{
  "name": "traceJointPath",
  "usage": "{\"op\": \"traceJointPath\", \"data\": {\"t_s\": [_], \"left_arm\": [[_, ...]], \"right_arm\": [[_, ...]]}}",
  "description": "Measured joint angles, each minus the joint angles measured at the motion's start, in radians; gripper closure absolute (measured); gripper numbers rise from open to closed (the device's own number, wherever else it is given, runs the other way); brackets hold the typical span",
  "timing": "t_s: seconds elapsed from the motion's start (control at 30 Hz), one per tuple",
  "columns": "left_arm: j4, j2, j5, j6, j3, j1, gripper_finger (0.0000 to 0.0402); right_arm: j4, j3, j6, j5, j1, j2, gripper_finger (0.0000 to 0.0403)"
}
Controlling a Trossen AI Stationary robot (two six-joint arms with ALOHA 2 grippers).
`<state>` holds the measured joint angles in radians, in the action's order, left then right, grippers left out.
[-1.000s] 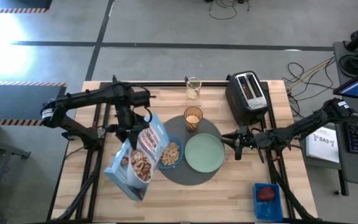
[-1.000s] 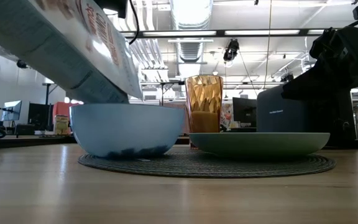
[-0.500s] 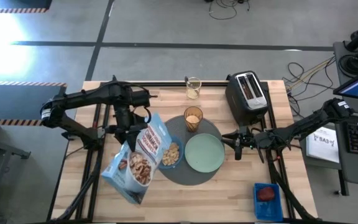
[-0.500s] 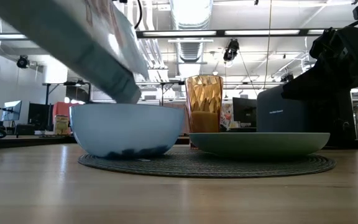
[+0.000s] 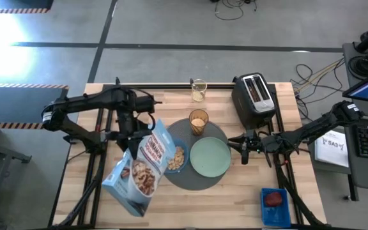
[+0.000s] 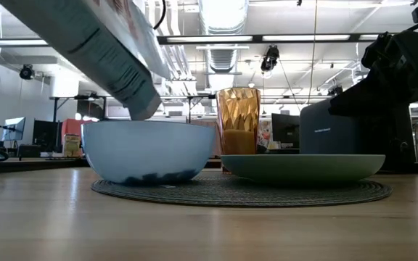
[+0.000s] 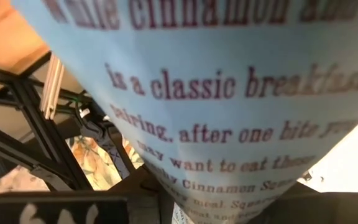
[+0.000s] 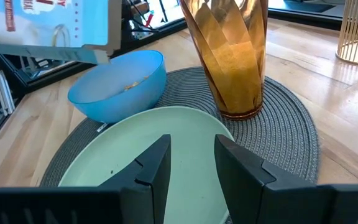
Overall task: Arrange a breakfast setting
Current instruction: Pour the cereal from the cereal box into the blue bowl
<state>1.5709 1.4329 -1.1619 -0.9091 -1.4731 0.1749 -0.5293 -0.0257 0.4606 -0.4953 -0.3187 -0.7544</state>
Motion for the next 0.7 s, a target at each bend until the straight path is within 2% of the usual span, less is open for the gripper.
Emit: {"op": "traceJointPath", "data": {"t_s": [0.43, 0.7], "left_arm": [[0.000, -0.010, -0.006, -0.145, 0.003, -0.017, 0.0311], [-0.026, -0.012, -0.015, -0.174, -0.010, -0.033, 0.0311]], "right_arm": [[0.000, 0.000, 0.000, 0.000, 0.000, 0.000, 0.0289], [0.000, 0.000, 0.000, 0.000, 0.000, 0.000, 0.0289]]}}
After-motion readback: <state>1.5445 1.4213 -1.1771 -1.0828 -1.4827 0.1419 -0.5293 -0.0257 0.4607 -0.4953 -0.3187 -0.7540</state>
